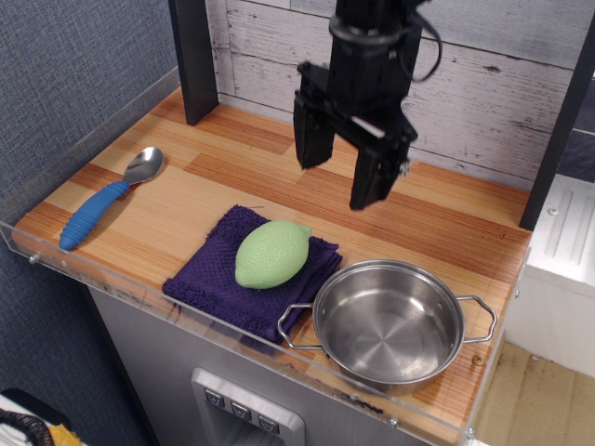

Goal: Place the green lime inside the pot

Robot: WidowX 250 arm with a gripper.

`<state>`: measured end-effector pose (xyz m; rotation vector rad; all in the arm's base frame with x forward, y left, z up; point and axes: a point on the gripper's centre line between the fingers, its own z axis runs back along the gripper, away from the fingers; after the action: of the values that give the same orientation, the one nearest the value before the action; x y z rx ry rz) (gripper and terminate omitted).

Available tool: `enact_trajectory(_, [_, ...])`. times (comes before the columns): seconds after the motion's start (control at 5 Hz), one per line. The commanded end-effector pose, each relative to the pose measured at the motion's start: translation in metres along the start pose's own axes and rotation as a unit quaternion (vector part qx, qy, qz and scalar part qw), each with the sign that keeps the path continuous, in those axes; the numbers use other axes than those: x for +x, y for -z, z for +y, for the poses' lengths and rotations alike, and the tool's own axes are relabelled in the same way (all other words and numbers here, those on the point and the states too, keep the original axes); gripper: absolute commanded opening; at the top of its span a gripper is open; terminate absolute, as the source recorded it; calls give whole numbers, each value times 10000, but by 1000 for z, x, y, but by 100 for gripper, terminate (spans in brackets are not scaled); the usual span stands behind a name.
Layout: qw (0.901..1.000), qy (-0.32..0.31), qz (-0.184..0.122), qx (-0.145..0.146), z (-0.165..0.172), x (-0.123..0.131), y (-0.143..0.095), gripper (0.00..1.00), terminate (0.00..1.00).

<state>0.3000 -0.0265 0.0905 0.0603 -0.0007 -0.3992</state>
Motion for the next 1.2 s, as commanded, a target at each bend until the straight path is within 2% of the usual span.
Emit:
enact_trajectory(0.0, [9983, -251, -429, 306, 5, -13, -7, 100, 0])
enact_trajectory(0.4, [9953, -717, -515, 406, 15, -27, -1, 100, 0])
enact_trajectory(0.6, [9949, -710, -608, 387, 19, -35, 6, 100, 0])
enact_trajectory(1.0, [9975, -402, -541, 223, 17, -41, 18, 100, 0])
